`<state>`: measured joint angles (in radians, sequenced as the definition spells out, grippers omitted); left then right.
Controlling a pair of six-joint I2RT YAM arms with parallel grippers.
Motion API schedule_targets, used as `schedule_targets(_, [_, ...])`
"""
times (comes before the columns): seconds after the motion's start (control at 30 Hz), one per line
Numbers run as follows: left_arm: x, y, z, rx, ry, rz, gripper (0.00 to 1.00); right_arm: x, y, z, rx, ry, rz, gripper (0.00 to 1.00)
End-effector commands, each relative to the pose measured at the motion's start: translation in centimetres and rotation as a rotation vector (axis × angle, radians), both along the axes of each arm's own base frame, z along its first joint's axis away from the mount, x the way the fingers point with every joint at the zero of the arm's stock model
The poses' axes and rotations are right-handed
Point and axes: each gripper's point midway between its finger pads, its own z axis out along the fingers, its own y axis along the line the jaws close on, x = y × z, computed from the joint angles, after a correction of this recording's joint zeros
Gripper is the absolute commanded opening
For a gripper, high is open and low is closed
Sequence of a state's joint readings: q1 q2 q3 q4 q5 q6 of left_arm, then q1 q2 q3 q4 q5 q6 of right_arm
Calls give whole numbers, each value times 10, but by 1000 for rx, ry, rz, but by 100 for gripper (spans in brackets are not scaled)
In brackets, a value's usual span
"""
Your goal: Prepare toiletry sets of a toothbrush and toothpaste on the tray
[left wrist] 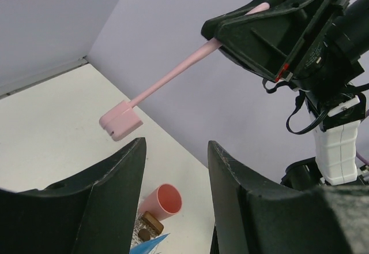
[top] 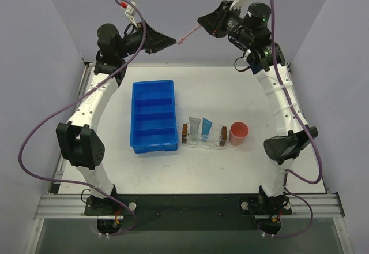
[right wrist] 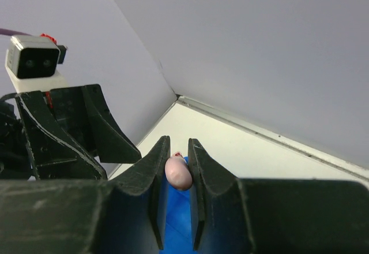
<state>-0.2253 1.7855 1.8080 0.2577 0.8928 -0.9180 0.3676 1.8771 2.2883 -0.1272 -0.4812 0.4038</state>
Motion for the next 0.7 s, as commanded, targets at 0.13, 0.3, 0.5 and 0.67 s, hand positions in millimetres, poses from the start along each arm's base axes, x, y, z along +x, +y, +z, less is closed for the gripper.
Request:
schedule_targets(0.13, [21,10,-1,-89,91,77,57,-8,-12,79,118,-232,-92,0])
schedule_targets(0.3, [26,10,2,-134,116,81,57,-10,-6,83,142,-245,-106,0])
schedule_targets(0.5, [25,5,16,-208,155,65,57,-9,6,85,185,-255,-118,0])
schedule_targets(0.67, [20,5,32,-268,189,51,57,-9,22,78,163,-282,-115,0])
